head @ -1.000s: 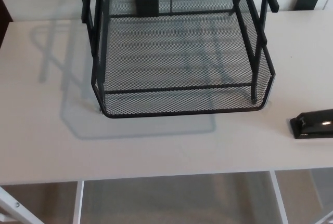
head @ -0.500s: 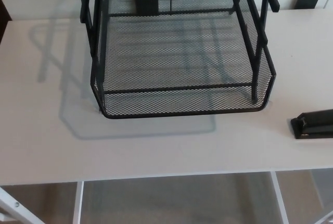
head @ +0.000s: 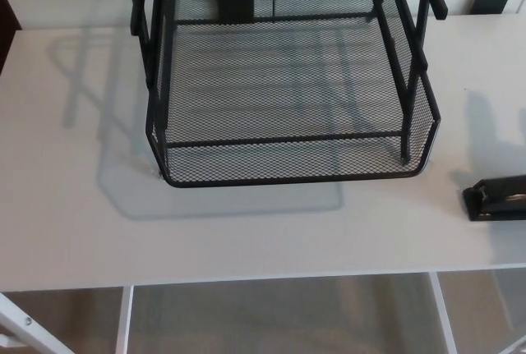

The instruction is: The robot walks towards a desk on which a file tray is kept in the middle and a stapler is kept to its right. The robot lifts the stapler using its right hand and places it on the file tray.

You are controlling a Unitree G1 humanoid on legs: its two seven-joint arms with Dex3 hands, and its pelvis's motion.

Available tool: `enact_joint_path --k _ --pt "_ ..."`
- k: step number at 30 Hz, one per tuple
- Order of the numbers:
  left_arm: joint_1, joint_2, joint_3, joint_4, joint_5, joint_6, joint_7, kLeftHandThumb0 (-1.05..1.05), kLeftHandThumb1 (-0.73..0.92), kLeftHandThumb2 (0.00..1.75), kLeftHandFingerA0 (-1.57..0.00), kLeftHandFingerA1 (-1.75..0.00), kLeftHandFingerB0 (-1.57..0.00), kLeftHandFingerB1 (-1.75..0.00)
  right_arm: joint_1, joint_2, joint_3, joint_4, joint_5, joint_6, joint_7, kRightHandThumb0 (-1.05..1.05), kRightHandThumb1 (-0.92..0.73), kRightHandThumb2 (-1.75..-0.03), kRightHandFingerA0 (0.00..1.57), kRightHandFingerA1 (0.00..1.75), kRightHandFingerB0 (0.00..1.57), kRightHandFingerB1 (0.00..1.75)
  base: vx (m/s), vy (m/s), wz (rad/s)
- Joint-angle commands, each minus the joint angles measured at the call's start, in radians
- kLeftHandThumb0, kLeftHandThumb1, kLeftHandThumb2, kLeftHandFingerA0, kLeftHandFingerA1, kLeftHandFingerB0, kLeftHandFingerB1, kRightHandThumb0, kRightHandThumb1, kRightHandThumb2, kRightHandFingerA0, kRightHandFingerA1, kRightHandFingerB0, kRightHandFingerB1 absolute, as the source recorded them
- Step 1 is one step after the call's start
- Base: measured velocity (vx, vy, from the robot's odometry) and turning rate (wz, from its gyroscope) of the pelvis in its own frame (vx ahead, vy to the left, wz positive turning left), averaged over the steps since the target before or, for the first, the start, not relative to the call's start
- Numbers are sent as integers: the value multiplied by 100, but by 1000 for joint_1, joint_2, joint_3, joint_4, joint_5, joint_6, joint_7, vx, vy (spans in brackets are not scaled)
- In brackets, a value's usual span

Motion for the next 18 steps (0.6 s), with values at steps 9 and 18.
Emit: enact_joint_path --k 9,18 --pt "1 19 -2 -24 -4 -27 -9 -97 81 138 -18 -82 -10 -58 -72 44 273 16 -181 15 125 -70 -40 -75 0 2 8 14 0 0 0" --pt "-11 15 2 -11 -5 -18 5 -97 81 137 -16 -80 -9 -57 -53 114 366 60 -268 -34 87 -61 -37 -76 6 24 6 27 0 0 0"
